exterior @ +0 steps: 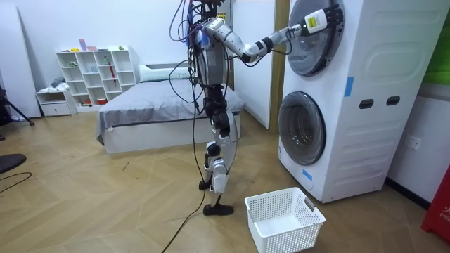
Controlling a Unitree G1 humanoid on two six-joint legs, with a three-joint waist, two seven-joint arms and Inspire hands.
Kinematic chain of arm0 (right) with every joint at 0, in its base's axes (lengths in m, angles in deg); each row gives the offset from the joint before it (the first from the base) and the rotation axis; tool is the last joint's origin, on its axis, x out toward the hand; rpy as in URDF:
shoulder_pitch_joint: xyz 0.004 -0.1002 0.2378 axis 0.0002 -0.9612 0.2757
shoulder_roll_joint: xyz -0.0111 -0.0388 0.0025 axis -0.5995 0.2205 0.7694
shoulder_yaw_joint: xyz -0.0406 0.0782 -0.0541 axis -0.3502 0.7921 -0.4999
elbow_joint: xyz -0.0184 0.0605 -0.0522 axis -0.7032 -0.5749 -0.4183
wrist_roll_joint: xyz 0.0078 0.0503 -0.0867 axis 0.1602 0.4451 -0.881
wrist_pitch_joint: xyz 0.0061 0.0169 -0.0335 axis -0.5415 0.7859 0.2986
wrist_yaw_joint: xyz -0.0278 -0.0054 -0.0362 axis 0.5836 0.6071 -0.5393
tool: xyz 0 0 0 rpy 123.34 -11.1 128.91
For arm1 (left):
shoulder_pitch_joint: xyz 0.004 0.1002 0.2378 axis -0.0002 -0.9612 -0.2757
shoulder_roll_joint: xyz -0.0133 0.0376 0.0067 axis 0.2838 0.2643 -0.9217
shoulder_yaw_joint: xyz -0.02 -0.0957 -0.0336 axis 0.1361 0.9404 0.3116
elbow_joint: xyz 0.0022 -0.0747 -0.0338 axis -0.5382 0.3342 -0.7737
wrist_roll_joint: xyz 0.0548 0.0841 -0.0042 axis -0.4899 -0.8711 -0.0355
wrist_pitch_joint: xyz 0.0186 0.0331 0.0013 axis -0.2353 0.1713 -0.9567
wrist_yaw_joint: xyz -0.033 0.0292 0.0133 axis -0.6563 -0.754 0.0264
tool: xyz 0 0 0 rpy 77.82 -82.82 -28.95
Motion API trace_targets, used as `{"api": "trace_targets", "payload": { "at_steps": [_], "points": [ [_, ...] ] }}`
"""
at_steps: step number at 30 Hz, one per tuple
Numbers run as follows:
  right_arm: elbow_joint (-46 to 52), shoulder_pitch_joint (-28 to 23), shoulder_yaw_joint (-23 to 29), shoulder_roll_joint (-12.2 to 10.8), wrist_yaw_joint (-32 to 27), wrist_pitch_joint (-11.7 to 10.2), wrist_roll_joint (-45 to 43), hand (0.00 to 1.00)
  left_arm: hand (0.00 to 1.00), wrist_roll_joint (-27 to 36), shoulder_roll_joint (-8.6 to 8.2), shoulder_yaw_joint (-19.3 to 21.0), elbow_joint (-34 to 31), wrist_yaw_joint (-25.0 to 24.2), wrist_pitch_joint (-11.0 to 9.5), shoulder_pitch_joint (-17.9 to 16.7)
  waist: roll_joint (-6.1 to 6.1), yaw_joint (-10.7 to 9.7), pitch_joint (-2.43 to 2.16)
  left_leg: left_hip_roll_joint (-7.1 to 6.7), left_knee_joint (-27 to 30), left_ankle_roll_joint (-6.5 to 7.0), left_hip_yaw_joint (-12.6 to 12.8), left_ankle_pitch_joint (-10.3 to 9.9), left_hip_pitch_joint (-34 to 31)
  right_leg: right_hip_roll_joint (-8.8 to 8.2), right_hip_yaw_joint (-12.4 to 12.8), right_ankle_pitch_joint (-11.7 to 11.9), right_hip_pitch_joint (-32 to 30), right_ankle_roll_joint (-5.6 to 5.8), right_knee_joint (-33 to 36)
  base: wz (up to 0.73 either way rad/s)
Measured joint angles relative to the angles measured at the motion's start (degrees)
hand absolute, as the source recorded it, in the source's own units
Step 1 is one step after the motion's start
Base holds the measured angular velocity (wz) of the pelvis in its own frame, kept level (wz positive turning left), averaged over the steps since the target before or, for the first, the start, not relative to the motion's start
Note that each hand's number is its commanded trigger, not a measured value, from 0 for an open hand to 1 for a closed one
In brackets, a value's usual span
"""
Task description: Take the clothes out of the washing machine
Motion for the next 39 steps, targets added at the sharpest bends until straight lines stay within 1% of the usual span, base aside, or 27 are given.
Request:
{"api": "trace_targets", "payload": {
  "at_steps": [5, 8, 12, 13, 15, 17, 19, 21, 23, 25, 26, 28, 30, 31, 32, 34, 36, 39],
  "points": [
    [0.47, -0.42, 0.55, -0.65, 0.01, -0.01, 0.24, 0.0, 0.0, 0.07, 0.0, -0.54, 0.0, 0.0, -0.11, 0.45, 0.02, -0.02, 0.0, 0.0, -0.06, 0.0, 0.08, 0.0, 0.16, 0.0, 0.07, 0.0, 0.08, 0.0, -0.01, -0.01],
    [4.44, -3.27, 2.02, -1.96, -0.04, -0.18, -0.19, 0.0, 0.0, 0.09, -0.03, -0.92, 0.01, -0.01, -0.32, 0.23, 0.07, -0.03, -0.01, 0.0, -0.14, 0.0, 0.2, 0.0, 0.26, 0.02, 0.32, 0.0, 0.07, 0.0, -0.01, -0.03],
    [11.62, -8.49, 2.27, -2.01, -0.03, -0.6, -0.57, 0.0, 0.0, 0.19, -0.09, -2.05, 0.61, 0.0, -0.69, 0.32, 0.21, -0.15, 0.03, 0.07, -0.26, 0.0, 0.43, 0.0, 0.37, 0.16, 1.03, 0.0, 0.19, 0.0, -0.04, -0.08],
    [12.32, -8.94, 2.19, -2.03, 0.01, -0.65, -0.54, 0.0, 0.0, 0.19, -0.09, -2.34, 0.72, 0.0, -0.76, 0.43, 0.25, -0.22, 0.04, 0.1, -0.26, 0.0, 0.65, 0.0, 0.4, 0.19, 1.16, 0.0, 0.17, 0.0, -0.04, -0.14],
    [14.05, -9.8, 1.91, -2.27, 0.05, -0.69, -0.51, 0.0, 0.0, 0.2, -0.08, -3.46, 2.16, 0.05, -1.92, 1.05, 0.45, -0.28, 0.08, 0.18, -0.26, 0.0, 1.18, 0.0, 0.47, 0.27, 1.64, 0.09, -0.03, -0.14, -0.03, -0.1],
    [15.4, -10.68, 1.9, -2.34, 0.04, -0.66, -0.45, 0.0, 0.0, 0.48, -0.09, -3.74, 2.75, 0.07, -2.23, 1.56, 0.47, -0.34, 0.07, 0.21, -0.27, 0.0, 1.34, 0.0, 0.43, 0.29, 1.77, 0.18, -0.24, -0.22, 0.02, -0.07],
    [17.16, -11.65, 2.05, -2.36, -0.09, -0.46, -0.5, 0.0, 0.0, 0.69, -0.09, -3.74, 2.74, 0.3, -2.38, 1.45, 0.47, -0.35, 0.06, 0.23, -0.43, 0.0, 1.6, 0.0, 0.43, 0.3, 1.91, 0.25, -0.49, -0.21, 0.11, -0.07],
    [19.51, -12.61, 2.29, -2.87, -0.3, -0.34, -0.51, 0.0, 0.0, 0.69, -0.12, -3.82, 2.74, 1.84, -2.71, 0.81, 0.54, -0.38, 0.01, 0.31, -0.59, 0.0, 2.43, 0.0, 0.43, 0.35, 2.74, 0.25, -1.36, -0.2, 0.8, -0.19],
    [21.76, -12.93, 2.3, -3.27, -0.64, 0.57, -0.42, 0.0, 0.0, 0.67, -0.17, -3.39, 3.07, 2.73, -3.02, 0.38, 0.59, -0.43, -0.04, 0.31, -0.6, 0.0, 2.92, 0.0, 0.33, 0.36, 3.24, 0.28, -1.86, -0.21, 1.04, -0.17],
    [23.28, -13.06, 2.55, -3.28, -0.69, 1.38, -0.09, 0.0, 0.0, 0.67, -0.27, -2.51, 3.55, 3.55, -3.26, 0.29, 0.6, -0.89, -0.08, 0.31, -0.63, 0.0, 2.93, 0.0, 0.35, 0.37, 3.22, 0.29, -2.0, -0.21, 1.11, -0.03],
    [24.49, -13.06, 2.59, -3.28, -0.69, 1.58, -0.05, 0.0, 0.0, 0.67, -0.26, -2.14, 3.69, 3.81, -3.42, 0.32, 0.61, -1.21, -0.13, 0.31, -0.63, 0.0, 2.89, 0.0, 0.35, 0.37, 3.16, 0.29, -2.0, -0.21, 1.14, 0.03],
    [27.59, -13.06, 2.79, -3.3, -0.68, 1.59, -0.11, 0.0, 0.0, 0.68, -0.33, -2.07, 3.71, 3.82, -3.4, 0.04, 0.81, -2.02, -0.44, 0.31, -0.6, 0.0, 2.78, 0.0, 0.33, 0.35, 3.09, 0.29, -2.05, -0.21, 1.14, 0.04],
    [31.37, -13.05, 2.89, -3.29, -0.19, 1.59, -0.56, 0.0, 0.0, 0.71, -0.36, -2.16, 3.5, 3.48, -3.35, 0.09, 1.09, -2.77, -1.01, 0.31, -0.62, 0.0, 2.57, 0.0, 0.37, 0.34, 2.82, 0.29, -1.87, -0.2, 1.13, 0.06],
    [32.38, -13.04, 2.89, -3.28, 0.25, 1.59, -0.7, 0.0, 0.0, 0.71, -0.35, -2.16, 3.23, 3.28, -3.35, 0.09, 1.14, -3.02, -1.14, 0.33, -0.63, 0.0, 2.52, 0.0, 0.37, 0.34, 2.72, 0.29, -1.8, -0.2, 1.1, 0.08],
    [34.33, -13.05, 2.86, -3.28, 1.17, 1.54, -1.1, 0.0, 0.0, 0.7, -0.33, -2.25, 2.65, 3.06, -3.37, 0.16, 1.2, -3.41, -1.16, 0.33, -0.64, 0.0, 2.45, 0.0, 0.4, 0.33, 2.49, 0.29, -1.46, -0.2, 0.87, 0.08],
    [36.45, -13.06, 2.77, -3.3, 2.45, 1.41, -1.49, 0.0, 0.0, 0.76, -0.21, -2.21, 1.54, 2.17, -3.39, 0.51, 1.27, -3.97, -1.11, 0.33, -0.64, 0.0, 2.2, 0.0, 0.47, 0.33, 2.13, 0.3, -0.91, -0.2, 0.62, 0.09],
    [39.46, -13.05, 2.63, -3.49, 3.97, 1.36, -1.2, 0.0, 0.0, 4.03, 0.01, -2.64, -0.05, 1.85, -3.45, 1.21, 1.62, -4.77, -0.86, 0.38, -0.47, 0.0, 2.11, 0.0, 0.23, 0.33, 1.87, 0.3, -0.98, -0.19, 0.64, 0.06],
    [42.43, -13.05, 1.54, -3.72, 5.41, 0.94, -1.29, 0.0, 0.0, 6.98, 0.1, -3.89, -0.71, 0.8, -3.48, 2.66, 2.3, -5.33, -0.5, 0.4, -0.23, -0.01, 2.1, -0.01, 0.19, 0.35, 1.97, 0.43, -1.02, -0.17, 0.71, 0.0]
  ]
}}
